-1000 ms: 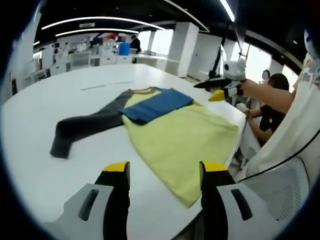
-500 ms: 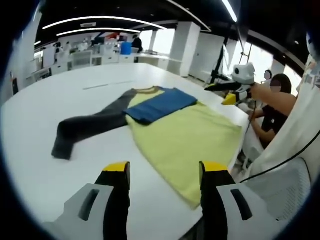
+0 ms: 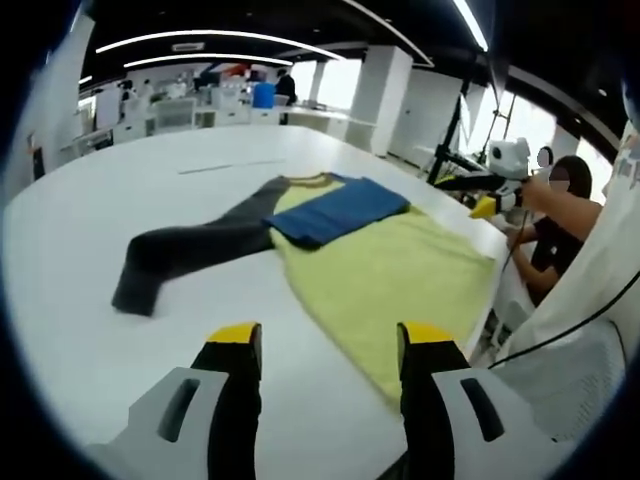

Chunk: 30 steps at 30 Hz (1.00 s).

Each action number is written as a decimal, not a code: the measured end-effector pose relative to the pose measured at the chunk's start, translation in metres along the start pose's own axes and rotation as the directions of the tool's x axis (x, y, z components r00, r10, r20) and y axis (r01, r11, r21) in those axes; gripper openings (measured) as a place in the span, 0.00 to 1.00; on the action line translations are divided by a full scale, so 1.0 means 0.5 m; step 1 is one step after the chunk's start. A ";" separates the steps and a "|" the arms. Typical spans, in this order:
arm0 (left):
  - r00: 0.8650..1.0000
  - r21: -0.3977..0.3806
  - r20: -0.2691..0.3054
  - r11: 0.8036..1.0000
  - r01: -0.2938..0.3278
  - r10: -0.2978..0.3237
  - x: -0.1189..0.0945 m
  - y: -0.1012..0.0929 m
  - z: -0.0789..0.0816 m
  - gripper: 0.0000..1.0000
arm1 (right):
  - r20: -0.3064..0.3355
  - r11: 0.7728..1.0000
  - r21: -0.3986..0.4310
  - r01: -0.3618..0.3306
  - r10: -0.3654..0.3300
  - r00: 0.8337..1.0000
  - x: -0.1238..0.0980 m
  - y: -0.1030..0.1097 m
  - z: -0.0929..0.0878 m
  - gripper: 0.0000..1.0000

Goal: Fold the garment on the visible template until the final outline fits inside the template.

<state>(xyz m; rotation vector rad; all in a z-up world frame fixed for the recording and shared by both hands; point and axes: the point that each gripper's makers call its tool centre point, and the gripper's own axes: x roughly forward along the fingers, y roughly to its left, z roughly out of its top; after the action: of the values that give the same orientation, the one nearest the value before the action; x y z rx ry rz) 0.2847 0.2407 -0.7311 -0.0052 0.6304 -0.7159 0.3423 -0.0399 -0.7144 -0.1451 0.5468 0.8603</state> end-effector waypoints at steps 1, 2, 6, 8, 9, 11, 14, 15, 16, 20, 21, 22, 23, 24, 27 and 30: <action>1.000 -0.002 0.000 1.000 -0.005 0.005 0.000 0.004 -0.001 0.51 | 0.000 1.000 0.001 0.002 -0.002 1.000 -0.001 -0.001 -0.001 0.90; 1.000 -0.004 -0.002 1.000 -0.010 0.010 0.001 0.010 -0.002 0.51 | 0.000 1.000 0.001 0.003 -0.003 1.000 -0.003 -0.001 -0.002 0.90; 0.999 0.003 -0.002 0.999 -0.042 0.043 0.002 0.034 -0.004 0.49 | -0.002 1.000 0.004 0.003 -0.003 1.000 -0.009 -0.002 -0.008 0.90; 0.998 -0.001 -0.015 0.998 -0.056 0.056 0.004 0.048 -0.011 0.49 | -0.005 1.000 0.006 0.005 -0.005 1.000 -0.012 -0.004 -0.014 0.90; 0.998 -0.002 -0.017 0.998 -0.061 0.061 0.005 0.054 -0.013 0.49 | -0.008 1.000 0.008 0.007 -0.007 1.000 -0.013 -0.006 -0.017 0.90; 0.997 -0.006 -0.022 0.998 -0.069 0.069 0.005 0.063 -0.016 0.49 | -0.013 1.000 0.012 0.012 -0.011 1.000 -0.016 -0.010 -0.024 0.90; 0.996 -0.007 -0.027 0.996 -0.084 0.083 0.005 0.075 -0.019 0.49 | -0.018 1.000 0.017 0.016 -0.015 1.000 -0.020 -0.013 -0.030 0.90; 0.995 -0.006 -0.031 0.996 -0.094 0.094 0.005 0.082 -0.021 0.49 | -0.018 1.000 0.018 0.018 -0.018 1.000 -0.023 -0.015 -0.031 0.90; 0.995 -0.006 -0.031 0.995 -0.098 0.098 0.005 0.087 -0.021 0.49 | -0.018 1.000 0.018 0.019 -0.019 1.000 -0.024 -0.016 -0.032 0.90; 0.992 -0.011 -0.035 0.993 -0.120 0.119 0.004 0.108 -0.021 0.49 | -0.030 0.999 0.025 0.029 -0.028 0.999 -0.029 -0.023 -0.042 0.90; 0.992 -0.012 -0.036 0.992 -0.125 0.125 0.004 0.113 -0.022 0.49 | -0.032 0.999 0.026 0.030 -0.029 0.999 -0.030 -0.024 -0.044 0.90; 0.990 -0.015 -0.036 0.991 -0.134 0.133 0.003 0.121 -0.021 0.49 | -0.033 0.999 0.028 0.031 -0.030 0.999 -0.032 -0.026 -0.045 0.90; 0.990 -0.020 -0.034 0.990 -0.139 0.138 0.003 0.125 -0.021 0.49 | -0.032 0.999 0.030 0.032 -0.031 0.999 -0.032 -0.027 -0.046 0.90; 0.989 -0.031 -0.029 0.989 -0.148 0.147 0.001 0.133 -0.020 0.49 | -0.032 0.999 0.031 0.034 -0.033 0.999 -0.033 -0.028 -0.047 0.90; 0.985 -0.059 -0.018 0.984 -0.170 0.169 -0.003 0.152 -0.017 0.48 | -0.037 0.999 0.034 0.036 -0.035 0.999 -0.034 -0.029 -0.051 0.89; 0.978 -0.062 -0.026 0.976 -0.207 0.205 -0.010 0.177 -0.020 0.48 | -0.047 0.998 0.040 0.042 -0.040 0.998 -0.035 -0.033 -0.061 0.89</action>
<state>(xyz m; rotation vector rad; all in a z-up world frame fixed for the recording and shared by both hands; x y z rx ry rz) 0.3306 0.3133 -0.7557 0.0073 0.6622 -0.4951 0.3334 -0.0726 -0.7329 -0.1391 0.6021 0.8069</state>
